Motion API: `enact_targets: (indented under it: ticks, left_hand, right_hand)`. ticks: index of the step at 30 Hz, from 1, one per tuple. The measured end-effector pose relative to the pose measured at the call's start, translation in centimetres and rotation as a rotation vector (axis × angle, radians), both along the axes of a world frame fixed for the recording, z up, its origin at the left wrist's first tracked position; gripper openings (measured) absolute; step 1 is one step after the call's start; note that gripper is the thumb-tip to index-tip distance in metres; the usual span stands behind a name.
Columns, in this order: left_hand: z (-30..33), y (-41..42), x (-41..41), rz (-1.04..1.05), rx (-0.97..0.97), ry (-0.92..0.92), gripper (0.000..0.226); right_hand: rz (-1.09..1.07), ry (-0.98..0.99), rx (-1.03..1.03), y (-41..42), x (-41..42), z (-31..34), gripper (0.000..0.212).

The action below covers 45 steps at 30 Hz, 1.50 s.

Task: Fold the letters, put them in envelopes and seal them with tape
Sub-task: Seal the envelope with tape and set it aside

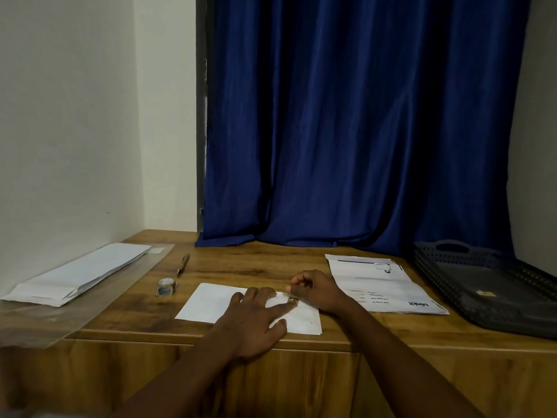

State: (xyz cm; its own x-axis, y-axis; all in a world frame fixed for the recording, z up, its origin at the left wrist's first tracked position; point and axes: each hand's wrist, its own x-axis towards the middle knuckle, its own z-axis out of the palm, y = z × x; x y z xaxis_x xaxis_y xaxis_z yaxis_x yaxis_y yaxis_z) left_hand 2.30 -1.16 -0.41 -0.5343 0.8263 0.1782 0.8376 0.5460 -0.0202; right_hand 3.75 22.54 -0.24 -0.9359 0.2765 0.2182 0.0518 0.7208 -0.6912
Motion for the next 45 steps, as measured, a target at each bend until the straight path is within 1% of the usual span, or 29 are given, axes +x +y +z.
enact_targets:
  ticks: [2, 5, 13, 16, 18, 19, 23, 25, 28, 33, 37, 39, 41, 42, 45]
  left_hand:
    - [0.1, 0.0, 0.1, 0.003, -0.001, -0.003, 0.055]
    - [0.1, -0.1, 0.1, 0.003, 0.003, -0.013, 0.055]
    - [0.0, -0.1, -0.1, 0.002, 0.067, -0.053, 0.056]
    - [-0.1, -0.1, 0.0, 0.006, 0.086, -0.051, 0.055]
    - [-0.1, -0.1, 0.0, 0.01, 0.082, -0.043, 0.055]
    - [-0.1, -0.1, 0.1, 0.011, 0.075, -0.037, 0.055]
    - [0.0, 0.0, 0.0, 0.012, 0.003, -0.006, 0.057]
    - [0.0, 0.1, -0.1, 0.011, -0.034, 0.01, 0.056]
    - [0.3, 0.2, 0.0, -0.003, -0.057, -0.005, 0.054]
    - [0.6, 0.1, -0.1, -0.028, -0.058, -0.009, 0.051]
    - [0.4, 0.0, -0.1, -0.03, -0.034, -0.024, 0.051]
    - [0.4, 0.1, -0.2, -0.029, -0.026, -0.032, 0.052]
    - [0.3, 0.0, -0.2, -0.023, -0.014, -0.043, 0.052]
    - [0.2, -0.1, -0.1, -0.016, 0.001, -0.043, 0.053]
    - [0.0, -0.4, 0.3, 0.031, 0.131, -0.047, 0.064]
  right_hand:
    - [-0.014, 0.008, 0.07, -0.3, 0.2, -0.2, 0.055]
    - [-0.023, 0.031, 0.13, -0.5, 0.2, -0.3, 0.055]
    - [-0.069, 0.052, 0.063, -1.0, 0.0, -0.1, 0.032]
    - [-0.076, 0.065, 0.094, -1.1, 0.1, -0.1, 0.02]
    - [-0.067, 0.079, 0.127, -1.0, 0.2, -0.1, 0.008]
    - [-0.053, 0.085, 0.127, -0.9, 0.3, 0.0, 0.008]
    - [0.022, 0.051, 0.1, -0.4, 0.9, 0.0, 0.025]
    - [0.014, 0.026, 0.117, -0.2, 1.2, -0.1, 0.039]
    - [0.0, 0.035, 0.121, -0.2, 1.1, -0.1, 0.046]
    - [-0.041, 0.054, 0.094, -0.5, 1.0, -0.2, 0.045]
    - [-0.07, 0.059, 0.099, -0.8, 0.8, -0.2, 0.04]
    - [-0.067, 0.053, 0.119, -0.9, 0.8, -0.2, 0.031]
    - [-0.08, 0.065, 0.14, -1.0, 0.7, -0.2, 0.013]
    - [-0.09, 0.073, 0.127, -1.1, 0.8, -0.1, 0.012]
    - [-0.11, 0.06, 0.068, -1.0, 1.2, 0.4, 0.026]
